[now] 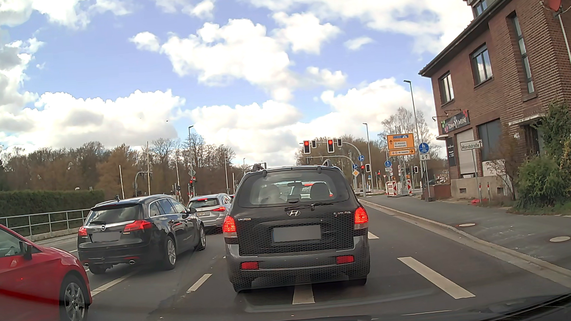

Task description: Follow the waypoints while adhering to traffic rules and regulations

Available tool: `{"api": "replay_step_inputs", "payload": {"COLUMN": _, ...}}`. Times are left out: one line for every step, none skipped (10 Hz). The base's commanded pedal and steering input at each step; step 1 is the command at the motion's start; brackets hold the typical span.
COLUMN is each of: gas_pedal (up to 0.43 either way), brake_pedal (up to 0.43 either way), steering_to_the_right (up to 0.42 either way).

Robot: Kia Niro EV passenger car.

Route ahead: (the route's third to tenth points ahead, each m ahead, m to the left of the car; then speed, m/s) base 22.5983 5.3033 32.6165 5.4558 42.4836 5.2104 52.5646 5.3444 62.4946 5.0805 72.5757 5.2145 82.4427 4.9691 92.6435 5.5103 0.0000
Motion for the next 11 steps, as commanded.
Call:
{"api": "replay_step_inputs", "payload": {"gas_pedal": 0.000, "brake_pedal": 0.232, "steering_to_the_right": -0.002}}
{"api": "replay_step_inputs", "payload": {"gas_pedal": 0.000, "brake_pedal": 0.232, "steering_to_the_right": -0.002}}
{"api": "replay_step_inputs", "payload": {"gas_pedal": 0.000, "brake_pedal": 0.232, "steering_to_the_right": -0.002}}
{"api": "replay_step_inputs", "payload": {"gas_pedal": 0.000, "brake_pedal": 0.232, "steering_to_the_right": -0.002}}
{"api": "replay_step_inputs", "payload": {"gas_pedal": 0.000, "brake_pedal": 0.232, "steering_to_the_right": -0.002}}
{"api": "replay_step_inputs", "payload": {"gas_pedal": 0.000, "brake_pedal": 0.232, "steering_to_the_right": -0.002}}
{"api": "replay_step_inputs", "payload": {"gas_pedal": 0.000, "brake_pedal": 0.232, "steering_to_the_right": -0.002}}
{"api": "replay_step_inputs", "payload": {"gas_pedal": 0.000, "brake_pedal": 0.232, "steering_to_the_right": -0.002}}
{"api": "replay_step_inputs", "payload": {"gas_pedal": 0.000, "brake_pedal": 0.232, "steering_to_the_right": -0.002}}
{"api": "replay_step_inputs", "payload": {"gas_pedal": 0.000, "brake_pedal": 0.232, "steering_to_the_right": -0.002}}
{"api": "replay_step_inputs", "payload": {"gas_pedal": 0.000, "brake_pedal": 0.232, "steering_to_the_right": -0.002}}
